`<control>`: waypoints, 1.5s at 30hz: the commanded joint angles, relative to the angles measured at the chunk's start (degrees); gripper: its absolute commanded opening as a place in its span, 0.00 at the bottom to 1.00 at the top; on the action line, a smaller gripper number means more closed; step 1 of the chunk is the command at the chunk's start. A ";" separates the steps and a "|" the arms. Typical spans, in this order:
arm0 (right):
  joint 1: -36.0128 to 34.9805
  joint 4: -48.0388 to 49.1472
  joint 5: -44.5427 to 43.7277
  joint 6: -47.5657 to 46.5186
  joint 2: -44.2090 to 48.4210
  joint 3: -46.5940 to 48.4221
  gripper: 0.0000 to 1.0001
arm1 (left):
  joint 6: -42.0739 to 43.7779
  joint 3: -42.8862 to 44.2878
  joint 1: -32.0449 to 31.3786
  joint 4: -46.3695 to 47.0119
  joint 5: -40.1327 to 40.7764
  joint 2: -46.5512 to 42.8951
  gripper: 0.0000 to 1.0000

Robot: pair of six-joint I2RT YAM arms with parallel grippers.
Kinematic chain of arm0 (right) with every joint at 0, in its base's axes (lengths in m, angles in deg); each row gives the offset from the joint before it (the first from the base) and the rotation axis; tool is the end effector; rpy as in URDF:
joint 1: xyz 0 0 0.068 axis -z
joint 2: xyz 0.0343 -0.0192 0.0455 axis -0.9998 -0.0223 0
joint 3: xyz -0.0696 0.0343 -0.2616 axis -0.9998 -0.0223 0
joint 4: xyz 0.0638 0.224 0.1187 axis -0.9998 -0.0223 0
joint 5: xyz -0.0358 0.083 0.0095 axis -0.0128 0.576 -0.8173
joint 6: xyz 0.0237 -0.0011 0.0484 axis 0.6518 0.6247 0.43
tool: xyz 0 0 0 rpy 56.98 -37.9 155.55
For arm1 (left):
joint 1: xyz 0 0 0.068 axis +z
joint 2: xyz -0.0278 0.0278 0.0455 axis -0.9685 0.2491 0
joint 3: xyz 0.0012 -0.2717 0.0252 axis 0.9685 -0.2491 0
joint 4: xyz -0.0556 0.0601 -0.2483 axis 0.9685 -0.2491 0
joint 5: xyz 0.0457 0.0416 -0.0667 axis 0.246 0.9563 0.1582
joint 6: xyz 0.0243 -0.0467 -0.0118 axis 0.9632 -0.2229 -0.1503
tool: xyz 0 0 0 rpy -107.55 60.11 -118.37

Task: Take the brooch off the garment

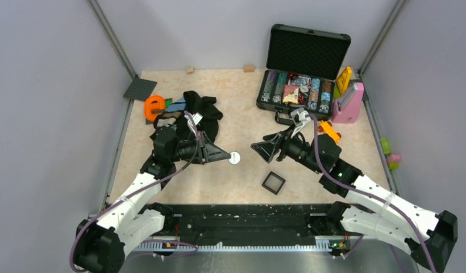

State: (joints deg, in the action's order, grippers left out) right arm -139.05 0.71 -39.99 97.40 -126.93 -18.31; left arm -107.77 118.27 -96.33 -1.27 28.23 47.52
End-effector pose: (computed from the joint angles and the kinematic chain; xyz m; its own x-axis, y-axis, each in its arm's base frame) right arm 0.1221 0.1487 0.3292 -0.3322 0.2647 -0.9053 -0.7153 0.5549 0.4247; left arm 0.1804 -0.0988 0.2654 -0.8853 -0.1960 -0.4217 0.3798 0.2185 -0.8989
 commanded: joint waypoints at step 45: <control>1.05 28.90 27.67 20.97 -19.32 6.10 0.38 | 0.28 -1.01 -0.84 28.45 0.69 -10.08 0.00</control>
State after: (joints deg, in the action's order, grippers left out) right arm -137.13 25.54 -13.08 117.95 -145.77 -15.66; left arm -107.93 115.47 -97.05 25.77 29.45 38.14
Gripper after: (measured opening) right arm 0.385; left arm 0.010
